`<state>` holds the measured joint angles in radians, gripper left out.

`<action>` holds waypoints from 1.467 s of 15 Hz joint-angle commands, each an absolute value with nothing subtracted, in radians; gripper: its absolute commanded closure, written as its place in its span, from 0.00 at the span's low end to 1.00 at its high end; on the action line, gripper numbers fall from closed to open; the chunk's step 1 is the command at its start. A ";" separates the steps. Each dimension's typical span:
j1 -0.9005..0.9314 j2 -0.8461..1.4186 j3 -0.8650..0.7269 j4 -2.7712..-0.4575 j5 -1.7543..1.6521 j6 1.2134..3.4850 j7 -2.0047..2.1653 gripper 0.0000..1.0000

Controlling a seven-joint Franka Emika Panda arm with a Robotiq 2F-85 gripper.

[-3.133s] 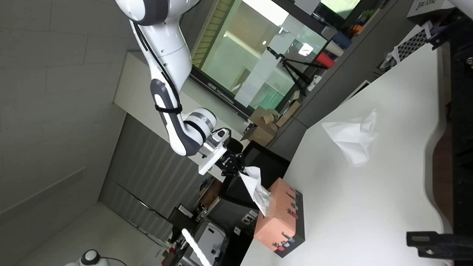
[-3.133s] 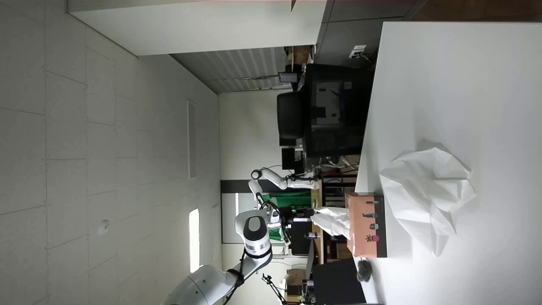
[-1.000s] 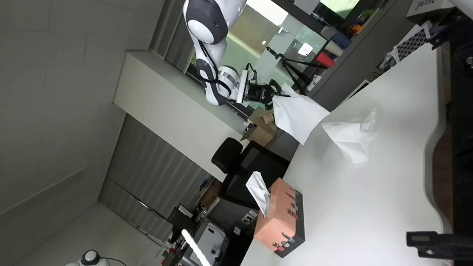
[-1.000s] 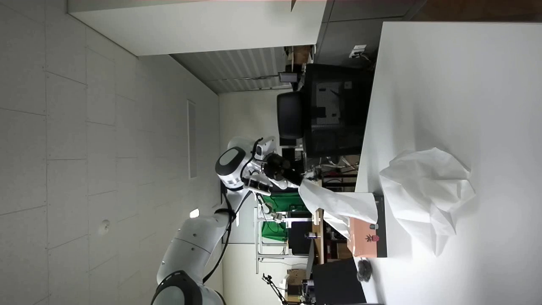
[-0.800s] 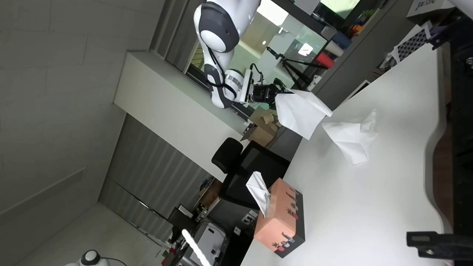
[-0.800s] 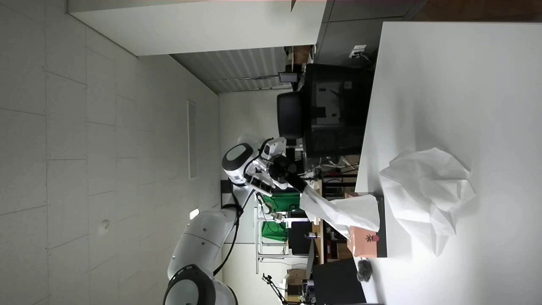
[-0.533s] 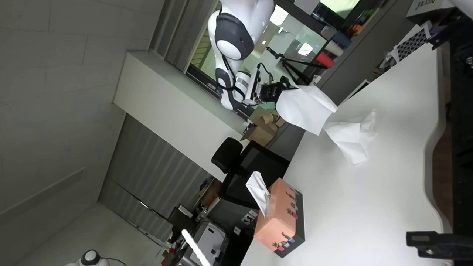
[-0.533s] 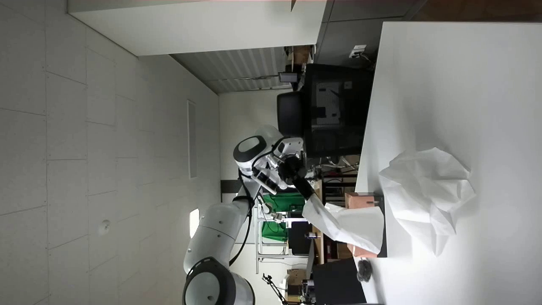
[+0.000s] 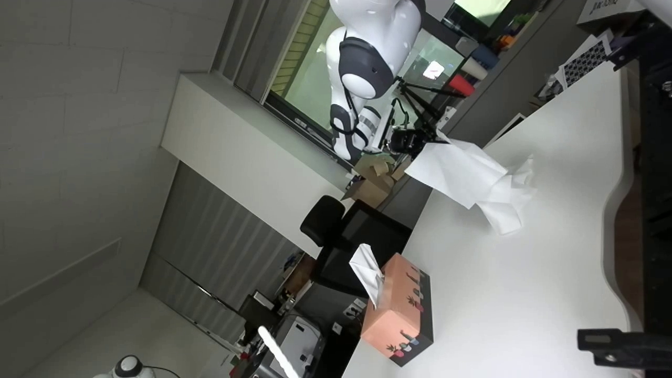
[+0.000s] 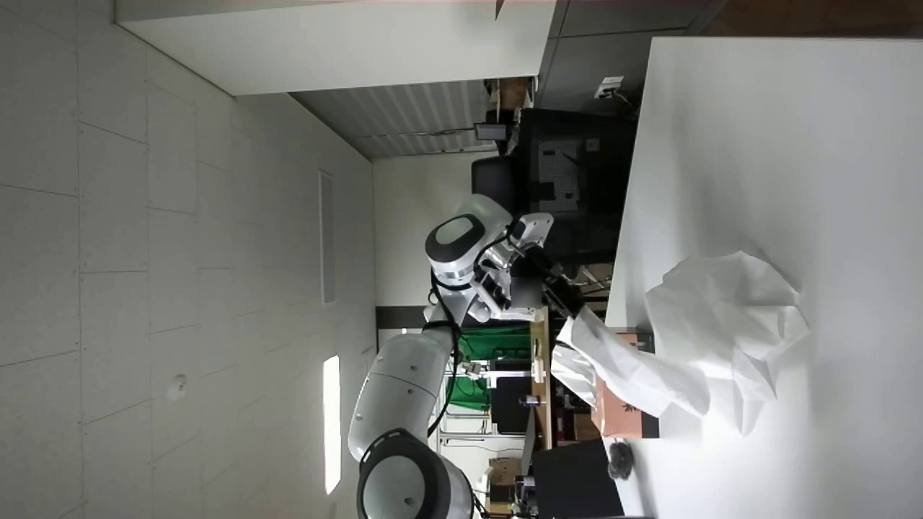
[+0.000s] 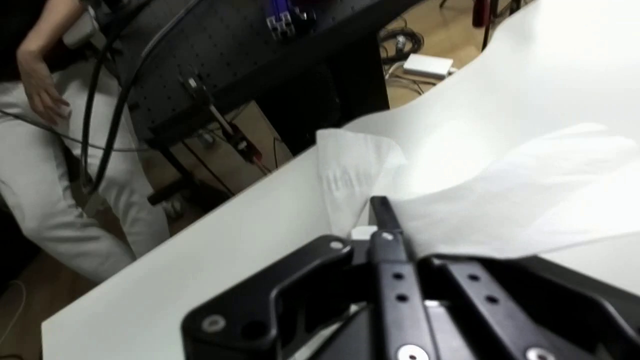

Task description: Remove a tissue from the box and put it on the table

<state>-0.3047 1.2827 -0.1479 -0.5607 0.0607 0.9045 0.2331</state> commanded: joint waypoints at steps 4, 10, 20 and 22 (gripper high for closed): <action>-0.291 1.361 -0.134 -0.462 0.074 1.268 0.252 1.00; -0.253 1.396 -0.129 -0.491 0.070 1.516 0.261 0.72; -0.177 1.360 -0.106 -0.502 0.039 1.564 0.108 0.08; -0.155 1.348 -0.117 -0.494 0.028 1.575 0.115 0.01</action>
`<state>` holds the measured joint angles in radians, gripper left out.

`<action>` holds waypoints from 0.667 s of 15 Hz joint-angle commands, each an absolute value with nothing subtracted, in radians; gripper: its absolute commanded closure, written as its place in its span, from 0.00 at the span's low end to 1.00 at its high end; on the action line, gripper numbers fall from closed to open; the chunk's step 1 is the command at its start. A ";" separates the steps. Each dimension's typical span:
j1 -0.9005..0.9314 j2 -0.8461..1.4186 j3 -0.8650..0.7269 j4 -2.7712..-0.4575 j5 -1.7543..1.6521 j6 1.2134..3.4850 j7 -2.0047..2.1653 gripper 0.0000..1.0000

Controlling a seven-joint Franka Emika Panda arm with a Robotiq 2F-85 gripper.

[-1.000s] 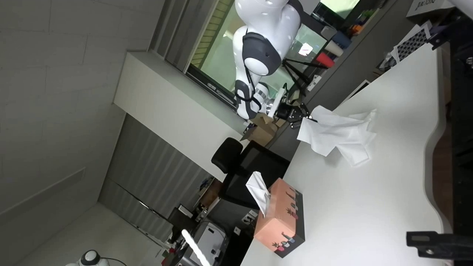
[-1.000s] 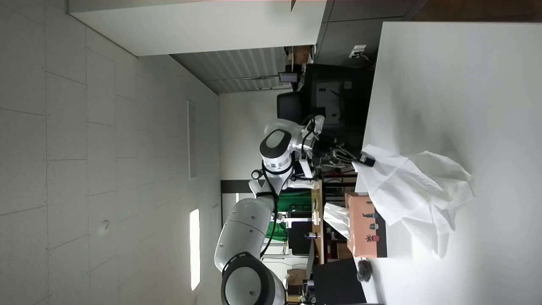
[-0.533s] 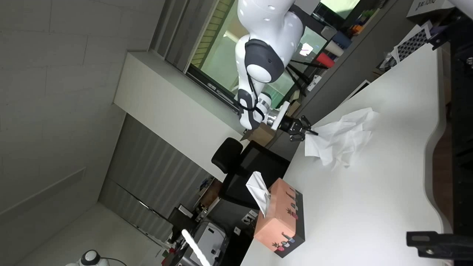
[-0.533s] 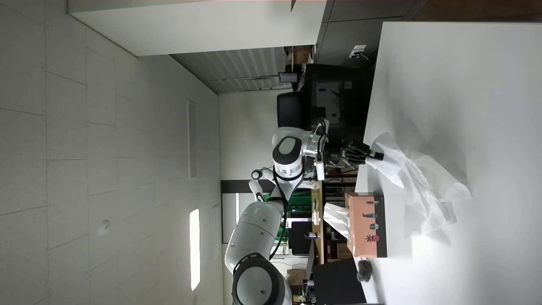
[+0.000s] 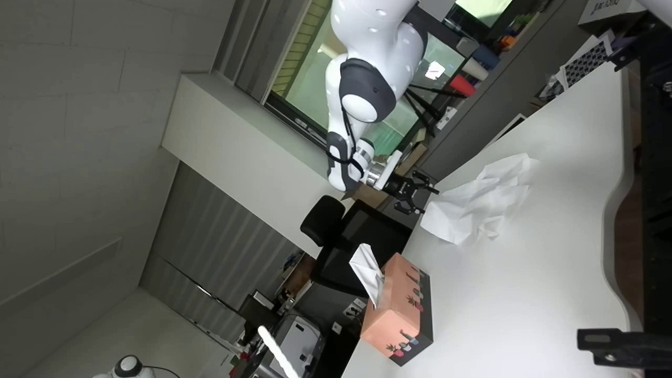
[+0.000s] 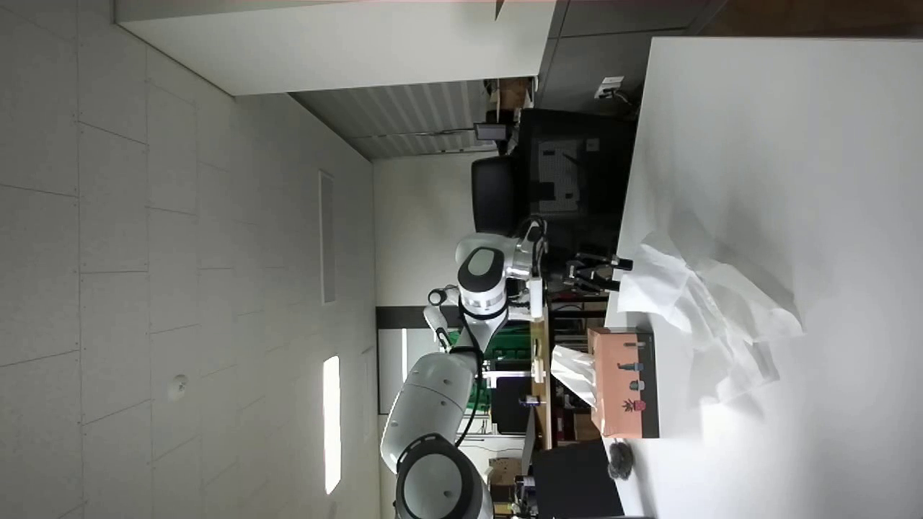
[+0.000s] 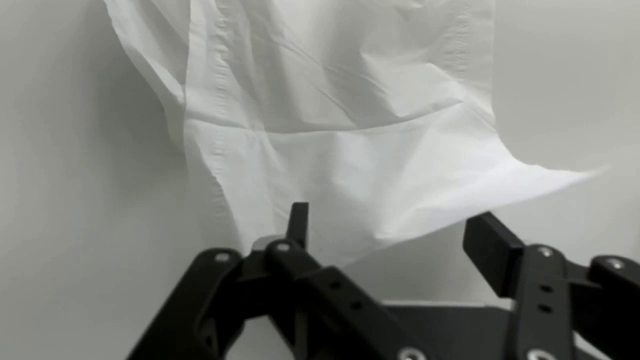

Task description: Remove a tissue from the box and put it on the table

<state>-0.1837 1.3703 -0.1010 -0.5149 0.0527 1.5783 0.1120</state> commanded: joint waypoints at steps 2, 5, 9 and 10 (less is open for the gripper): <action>-0.135 1.337 -0.126 -0.488 0.006 1.600 0.114 0.00; -0.118 1.305 -0.110 -0.493 0.012 1.615 0.086 0.00; -0.104 1.294 -0.102 -0.504 0.020 1.622 0.053 0.00; -0.099 1.285 -0.097 -0.503 0.020 1.622 0.040 0.00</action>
